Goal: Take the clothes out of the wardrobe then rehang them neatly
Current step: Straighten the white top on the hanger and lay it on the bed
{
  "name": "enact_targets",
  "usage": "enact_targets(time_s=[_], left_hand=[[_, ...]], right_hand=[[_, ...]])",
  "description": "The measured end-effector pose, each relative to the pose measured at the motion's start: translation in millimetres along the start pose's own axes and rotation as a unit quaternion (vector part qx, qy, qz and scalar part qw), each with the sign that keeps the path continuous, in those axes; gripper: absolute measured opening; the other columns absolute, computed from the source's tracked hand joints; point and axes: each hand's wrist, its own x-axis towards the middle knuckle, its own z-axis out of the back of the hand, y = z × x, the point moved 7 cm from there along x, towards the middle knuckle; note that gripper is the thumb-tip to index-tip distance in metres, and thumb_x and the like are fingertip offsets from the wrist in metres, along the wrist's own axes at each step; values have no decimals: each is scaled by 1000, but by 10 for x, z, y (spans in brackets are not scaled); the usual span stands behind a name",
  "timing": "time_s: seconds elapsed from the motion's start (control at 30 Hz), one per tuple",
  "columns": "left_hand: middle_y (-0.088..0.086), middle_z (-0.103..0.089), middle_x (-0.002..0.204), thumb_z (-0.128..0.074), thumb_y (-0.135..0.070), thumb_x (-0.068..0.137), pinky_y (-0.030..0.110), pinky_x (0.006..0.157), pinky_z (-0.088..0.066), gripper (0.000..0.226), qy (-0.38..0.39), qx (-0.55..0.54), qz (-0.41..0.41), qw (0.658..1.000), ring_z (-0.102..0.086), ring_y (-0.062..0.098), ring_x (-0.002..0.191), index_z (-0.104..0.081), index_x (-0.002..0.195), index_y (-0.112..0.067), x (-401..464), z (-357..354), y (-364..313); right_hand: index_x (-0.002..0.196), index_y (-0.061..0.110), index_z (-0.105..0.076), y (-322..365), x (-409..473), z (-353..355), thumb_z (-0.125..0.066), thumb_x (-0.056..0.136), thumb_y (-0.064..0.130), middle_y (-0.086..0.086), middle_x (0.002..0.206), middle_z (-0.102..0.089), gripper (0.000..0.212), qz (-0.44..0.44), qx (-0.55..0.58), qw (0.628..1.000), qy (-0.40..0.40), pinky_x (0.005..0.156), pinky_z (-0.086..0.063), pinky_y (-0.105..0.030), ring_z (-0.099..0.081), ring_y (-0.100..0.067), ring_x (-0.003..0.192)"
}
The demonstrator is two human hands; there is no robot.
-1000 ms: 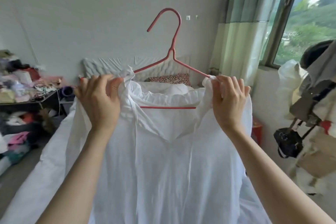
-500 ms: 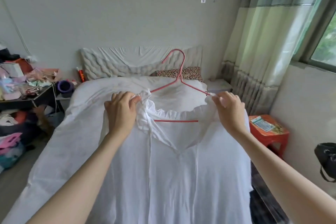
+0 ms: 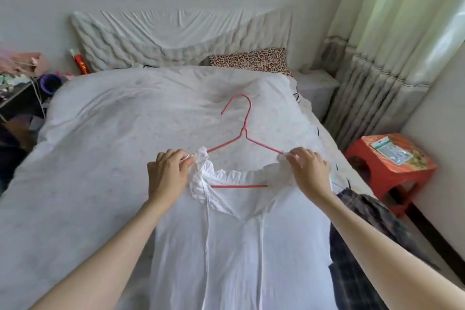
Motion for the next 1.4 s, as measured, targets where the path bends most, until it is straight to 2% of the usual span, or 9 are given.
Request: enact_targets(time_s=[0.1, 0.27, 0.4, 0.67, 0.77, 0.9, 1.13, 1.23, 1.4], left_hand=[[7, -65, 83, -60, -30, 89, 37, 70, -36, 23, 93, 55, -1, 994, -55, 34, 86, -61, 76, -12, -42, -732, 212], [3, -62, 107, -40, -37, 97, 35, 80, -34, 28, 184, 138, 2, 973, -50, 28, 104, -57, 97, -15, 176, -1666, 384], [6, -60, 112, -38, -37, 98, 37, 82, -31, 30, 149, 169, 0, 974, -48, 30, 108, -57, 104, -15, 622, -2037, 307], [15, -59, 100, -54, -29, 92, 42, 76, -31, 22, 53, 150, -7, 987, -51, 35, 98, -64, 98, -11, 1025, -2389, 374], [17, -57, 96, -61, -24, 88, 44, 75, -33, 17, 68, 142, 17, 987, -52, 36, 94, -67, 93, -9, 723, -2619, 549], [19, -52, 117, -51, -22, 93, 43, 90, -39, 28, 219, 59, 92, 970, -49, 37, 111, -60, 116, -9, 425, -3058, 796], [15, -34, 147, -42, -28, 96, 49, 109, -23, 46, 246, 34, -8, 969, -32, 32, 134, -40, 140, -12, -394, -2851, 452], [13, -41, 143, -34, -40, 90, 59, 105, -25, 50, 277, 39, -38, 959, -40, 31, 131, -50, 133, -19, -1260, -2662, 250], [6, -48, 139, -31, -48, 93, 59, 106, -17, 47, 343, 87, -37, 934, -42, 26, 130, -53, 130, -29, -2898, -2387, 231]], right_hand=[[105, 16, -61, -469, 40, -723, -43, 97, 29, -3, 106, -65, 23, -12, -75, 993, 86, 80, -23, -35, -51, -26, 106], [111, 13, -57, -882, 339, -1426, -36, 100, 25, -8, 108, -63, 27, -3, -135, 982, 134, 73, -30, -35, -55, -30, 101], [109, 10, -57, -1020, 922, -1619, -37, 98, 18, -14, 109, -60, 25, -31, -135, 985, 104, 68, -33, -35, -53, -35, 101], [104, 7, -60, -1173, 1365, -2003, -38, 98, 21, -17, 102, -60, 26, -49, -95, 994, 30, 82, -31, -39, -53, -37, 97], [108, 4, -60, -1366, 1149, -2282, -42, 97, 19, -21, 105, -60, 26, -68, -63, 994, 59, 80, -33, -39, -53, -38, 99], [124, 8, -56, -1633, 851, -2558, -45, 95, 14, -20, 123, -56, 32, -85, -9, 987, 139, 93, -32, -33, -49, -36, 113], [135, 7, -45, -1505, -26, -2317, -51, 94, 21, -17, 140, -44, 44, -29, 7, 993, 116, 106, -28, -43, -40, -34, 129], [128, 10, -54, -1391, -961, -2223, -42, 91, 34, -14, 132, -53, 45, -11, -9, 992, 125, 101, -35, -53, -48, -32, 123], [128, 19, -50, -1329, -2541, -2119, -37, 92, 42, -7, 135, -50, 45, 46, -75, 975, 202, 105, -24, -53, -39, -26, 129]])
